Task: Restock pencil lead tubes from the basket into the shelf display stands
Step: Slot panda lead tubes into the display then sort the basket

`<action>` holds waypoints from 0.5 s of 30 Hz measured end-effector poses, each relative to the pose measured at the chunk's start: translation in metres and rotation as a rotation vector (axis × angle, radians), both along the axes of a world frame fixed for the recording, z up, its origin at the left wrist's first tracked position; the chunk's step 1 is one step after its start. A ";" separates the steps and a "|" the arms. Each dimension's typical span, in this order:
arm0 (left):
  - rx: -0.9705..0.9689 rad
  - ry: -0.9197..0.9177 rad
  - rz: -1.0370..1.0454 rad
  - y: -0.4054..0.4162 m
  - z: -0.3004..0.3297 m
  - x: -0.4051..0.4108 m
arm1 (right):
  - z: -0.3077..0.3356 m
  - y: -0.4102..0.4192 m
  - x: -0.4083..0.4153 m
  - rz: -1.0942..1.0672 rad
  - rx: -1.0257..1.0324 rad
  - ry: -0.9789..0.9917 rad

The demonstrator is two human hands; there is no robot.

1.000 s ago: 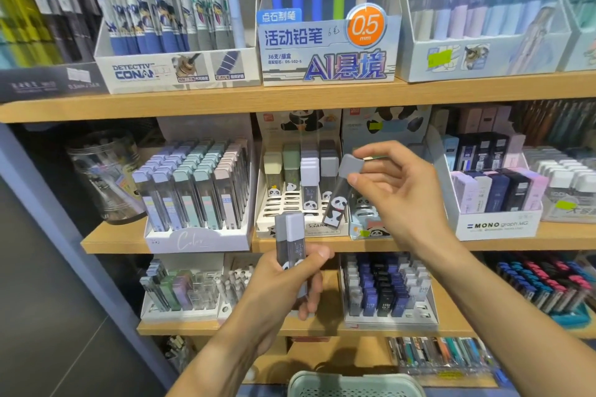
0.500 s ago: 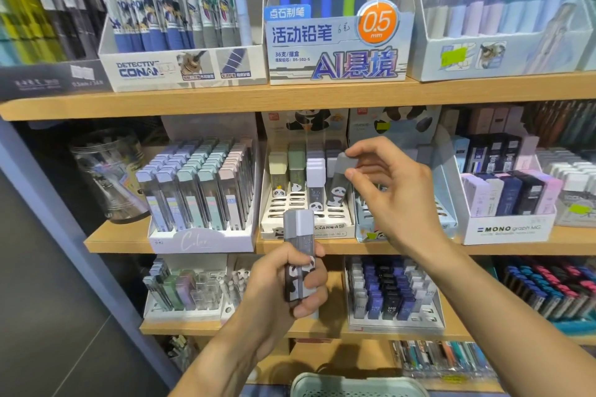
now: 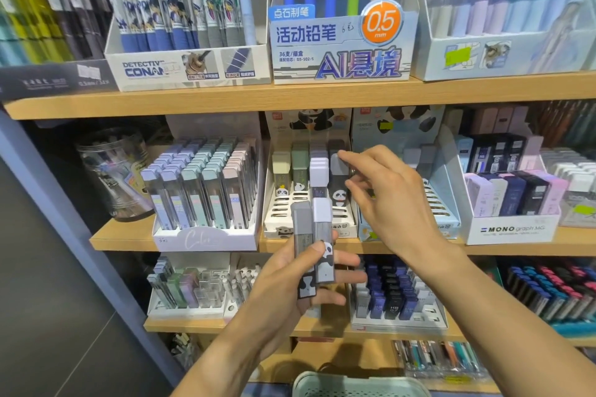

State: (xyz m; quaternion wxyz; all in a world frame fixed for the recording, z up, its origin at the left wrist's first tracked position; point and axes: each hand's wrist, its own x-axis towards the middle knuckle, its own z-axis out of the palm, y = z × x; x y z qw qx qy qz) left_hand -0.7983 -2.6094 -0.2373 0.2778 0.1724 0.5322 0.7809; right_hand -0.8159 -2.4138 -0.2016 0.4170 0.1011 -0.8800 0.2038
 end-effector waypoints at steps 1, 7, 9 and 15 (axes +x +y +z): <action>-0.004 0.006 -0.005 0.000 0.000 0.000 | 0.001 0.000 0.000 -0.010 0.003 -0.011; -0.036 0.072 -0.020 0.001 -0.001 0.001 | 0.000 -0.004 0.001 -0.024 0.026 -0.088; -0.030 0.061 -0.023 0.002 -0.002 0.001 | -0.002 -0.006 0.005 -0.035 0.012 -0.085; -0.029 0.028 0.012 0.003 -0.004 -0.002 | 0.006 -0.020 0.030 0.089 -0.436 -0.233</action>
